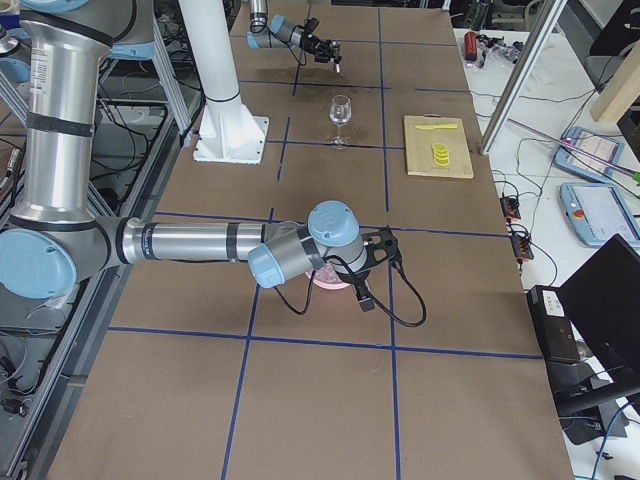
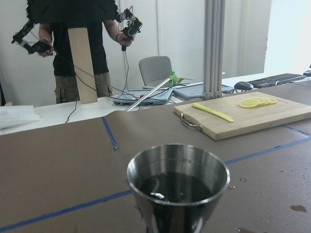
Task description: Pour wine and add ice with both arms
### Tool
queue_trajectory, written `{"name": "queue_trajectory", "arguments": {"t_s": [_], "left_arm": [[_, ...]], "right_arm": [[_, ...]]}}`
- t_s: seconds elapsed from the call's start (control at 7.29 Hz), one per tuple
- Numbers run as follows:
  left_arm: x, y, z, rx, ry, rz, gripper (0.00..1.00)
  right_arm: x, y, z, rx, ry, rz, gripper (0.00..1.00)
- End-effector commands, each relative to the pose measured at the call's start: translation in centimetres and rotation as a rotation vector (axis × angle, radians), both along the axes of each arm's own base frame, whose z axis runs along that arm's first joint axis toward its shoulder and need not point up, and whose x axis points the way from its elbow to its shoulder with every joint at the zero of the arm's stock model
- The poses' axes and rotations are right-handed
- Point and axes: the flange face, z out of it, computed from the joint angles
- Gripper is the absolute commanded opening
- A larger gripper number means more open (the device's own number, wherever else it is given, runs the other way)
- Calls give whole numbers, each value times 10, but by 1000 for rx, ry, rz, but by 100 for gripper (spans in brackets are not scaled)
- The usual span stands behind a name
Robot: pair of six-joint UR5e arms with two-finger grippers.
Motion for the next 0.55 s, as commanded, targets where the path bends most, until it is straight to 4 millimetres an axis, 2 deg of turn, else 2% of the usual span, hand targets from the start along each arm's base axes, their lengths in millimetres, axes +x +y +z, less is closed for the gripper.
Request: {"name": "queue_trajectory", "arguments": {"t_s": [0.0,0.14,0.41], "left_arm": [[0,5,-53,144,-41,113,0],[3,8,-67,178,-17,188,0],[9,-12,-109,248,-58,339,0]], "right_arm": [[0,0,1,-1,1,1,100],[0,0,1,-2,2,1,100],[0,1,2,-4,2,1,100]]}}
